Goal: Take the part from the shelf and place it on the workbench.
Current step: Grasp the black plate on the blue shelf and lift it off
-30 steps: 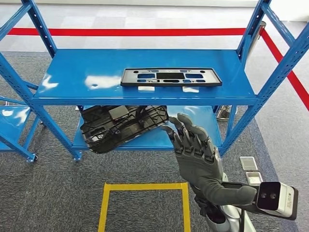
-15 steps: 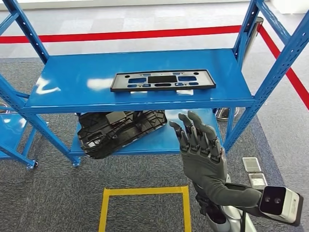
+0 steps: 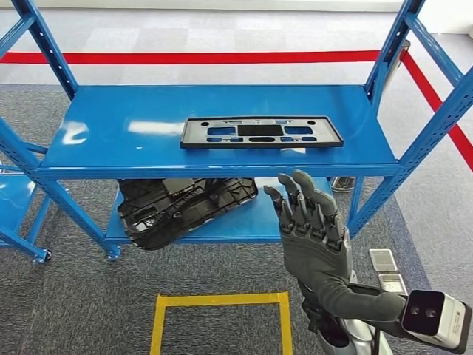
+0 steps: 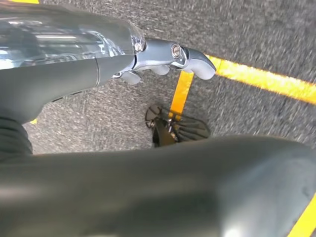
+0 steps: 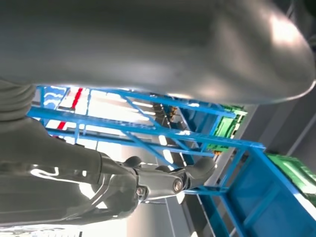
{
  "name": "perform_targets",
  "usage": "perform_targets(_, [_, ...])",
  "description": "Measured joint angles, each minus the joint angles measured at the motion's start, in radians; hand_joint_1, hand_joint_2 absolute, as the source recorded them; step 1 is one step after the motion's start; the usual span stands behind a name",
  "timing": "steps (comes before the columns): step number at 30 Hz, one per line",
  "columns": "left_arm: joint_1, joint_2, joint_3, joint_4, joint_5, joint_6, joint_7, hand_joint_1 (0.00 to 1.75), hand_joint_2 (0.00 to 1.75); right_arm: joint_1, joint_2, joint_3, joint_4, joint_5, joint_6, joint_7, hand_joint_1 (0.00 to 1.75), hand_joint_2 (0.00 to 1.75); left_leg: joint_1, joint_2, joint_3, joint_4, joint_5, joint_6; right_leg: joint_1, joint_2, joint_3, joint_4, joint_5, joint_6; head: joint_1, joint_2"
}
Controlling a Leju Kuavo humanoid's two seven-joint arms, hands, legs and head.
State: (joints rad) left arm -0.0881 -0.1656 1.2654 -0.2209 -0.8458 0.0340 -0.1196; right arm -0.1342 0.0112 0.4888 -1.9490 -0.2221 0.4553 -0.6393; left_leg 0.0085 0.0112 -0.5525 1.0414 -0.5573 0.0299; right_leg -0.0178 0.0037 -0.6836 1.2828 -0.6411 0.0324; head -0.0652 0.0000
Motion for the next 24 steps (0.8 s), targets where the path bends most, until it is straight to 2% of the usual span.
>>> perform_targets(1, [0.001, 0.0, 0.0, 0.0, 0.001, 0.0, 0.0, 0.0, 0.0, 0.002, 0.0, -0.003, 0.002, -0.001, -0.002, 0.008, 0.0, 0.0, 0.0, 0.0, 0.01, 0.0, -0.007, -0.003, 0.0, -0.002, 0.021, -0.063, 0.047, -0.001, 0.0, 0.0])
perform_targets(2, [0.001, 0.0, 0.0, 0.0, 0.002, 0.0, -0.001, 0.0, 0.0, 0.002, -0.001, -0.005, 0.004, -0.003, -0.002, 0.016, 0.0, 0.0, -0.001, 0.0, 0.018, 0.0, -0.014, -0.007, 0.001, -0.004, 0.043, -0.123, 0.083, -0.003, 0.0, 0.0])
perform_targets(3, [0.0, 0.0, 0.001, 0.0, 0.002, 0.0, -0.001, 0.0, 0.0, 0.003, -0.002, -0.007, 0.008, -0.004, -0.002, 0.024, 0.0, 0.0, -0.003, -0.001, 0.023, 0.001, -0.02, -0.012, 0.003, -0.005, 0.062, -0.174, 0.104, -0.007, 0.0, 0.0])
perform_targets(4, [-0.001, 0.0, 0.001, 0.0, 0.002, 0.0, -0.001, 0.0, 0.0, 0.004, -0.003, -0.007, 0.011, -0.006, -0.002, 0.034, 0.0, 0.0, -0.004, -0.001, 0.025, 0.001, -0.023, -0.016, 0.005, -0.006, 0.073, -0.202, 0.11, -0.011, 0.0, 0.0])
perform_targets(6, [-0.003, 0.0, 0.002, 0.0, 0.002, 0.0, -0.001, 0.0, 0.0, 0.008, -0.005, -0.008, 0.019, -0.007, -0.003, 0.05, 0.0, 0.0, -0.005, 0.0, 0.026, -0.001, -0.026, -0.023, 0.006, -0.003, 0.076, -0.213, 0.1, -0.021, 0.001, 0.0])
perform_targets(8, [-0.004, 0.0, 0.002, 0.0, 0.002, 0.0, -0.002, 0.0, 0.0, 0.01, -0.006, -0.009, 0.025, -0.007, -0.007, 0.056, 0.0, 0.0, -0.005, 0.0, 0.028, 0.005, -0.037, -0.03, 0.001, -0.002, 0.082, -0.217, 0.098, -0.03, 0.0, 0.0])
perform_targets(10, [-0.004, -0.001, 0.002, 0.0, 0.002, 0.0, -0.003, 0.0, 0.0, 0.01, -0.006, -0.009, 0.03, -0.003, -0.014, 0.058, 0.0, 0.0, -0.003, -0.001, -0.005, 0.076, -0.074, -0.04, -0.004, -0.004, 0.091, -0.221, 0.093, -0.039, 0.0, 0.0])
perform_targets(12, [-0.002, -0.001, 0.002, 0.0, 0.002, 0.0, -0.003, 0.0, 0.0, 0.011, -0.006, -0.009, 0.036, 0.0, -0.02, 0.058, 0.0, 0.0, 0.0, -0.002, -0.08, 0.205, -0.12, -0.048, -0.005, -0.004, 0.096, -0.221, 0.087, -0.045, 0.0, 0.0])
perform_targets(13, [-0.001, -0.001, 0.002, 0.0, 0.002, 0.0, -0.003, 0.0, 0.0, 0.012, -0.006, -0.009, 0.039, 0.001, -0.022, 0.058, 0.0, 0.0, 0.001, -0.002, -0.113, 0.254, -0.127, -0.049, -0.004, -0.002, 0.099, -0.221, 0.083, -0.046, 0.0, 0.0])
perform_targets(14, [0.001, -0.001, 0.002, 0.0, 0.002, 0.0, -0.003, 0.0, 0.0, 0.013, -0.006, -0.009, 0.041, 0.002, -0.023, 0.058, 0.0, 0.0, 0.002, -0.002, -0.132, 0.271, -0.115, -0.049, -0.004, -0.001, 0.104, -0.221, 0.079, -0.045, 0.0, 0.0])
perform_targets(15, [0.002, -0.001, 0.002, 0.0, 0.002, 0.0, -0.002, 0.0, 0.0, 0.014, -0.006, -0.009, 0.042, 0.003, -0.024, 0.058, 0.0, 0.0, 0.001, -0.002, -0.132, 0.25, -0.083, -0.047, -0.004, 0.001, 0.112, -0.221, 0.074, -0.044, 0.0, 0.0])
perform_targets(17, [0.002, -0.001, 0.002, 0.0, 0.002, 0.0, -0.002, 0.0, 0.0, 0.014, -0.006, -0.009, 0.043, 0.005, -0.024, 0.058, 0.0, 0.0, -0.001, -0.005, -0.094, 0.135, 0.001, -0.038, -0.005, 0.004, 0.13, -0.222, 0.062, -0.04, 0.0, 0.0])
perform_targets(18, [0.002, -0.001, 0.002, 0.0, 0.002, 0.0, -0.001, 0.0, 0.0, 0.014, -0.006, -0.009, 0.045, 0.006, -0.024, 0.058, 0.0, 0.0, -0.003, -0.006, -0.073, 0.082, 0.029, -0.033, -0.004, 0.005, 0.136, -0.222, 0.057, -0.036, 0.0, 0.0])
perform_targets(19, [0.002, -0.001, 0.002, 0.0, 0.002, 0.001, 0.0, 0.0, 0.0, 0.014, -0.006, -0.009, 0.046, 0.005, -0.025, 0.058, 0.0, 0.0, -0.007, -0.008, -0.06, 0.047, 0.038, -0.028, -0.004, 0.006, 0.138, -0.222, 0.054, -0.032, -0.001, 0.0])
perform_targets(21, [0.002, -0.002, 0.002, 0.0, 0.001, 0.001, 0.003, 0.0, 0.0, 0.016, -0.006, -0.009, 0.048, 0.003, -0.025, 0.059, 0.0, 0.0, -0.012, -0.01, -0.053, 0.026, 0.029, -0.02, -0.005, 0.007, 0.136, -0.227, 0.053, -0.021, -0.001, 0.0])
perform_targets(24, [0.003, -0.002, 0.002, 0.0, -0.001, 0.003, 0.007, 0.0, 0.0, 0.019, -0.008, -0.011, 0.049, -0.002, -0.025, 0.059, 0.0, 0.0, -0.004, -0.009, -0.035, 0.0, 0.028, -0.008, -0.004, 0.006, 0.136, -0.213, 0.036, -0.006, -0.001, 0.0])
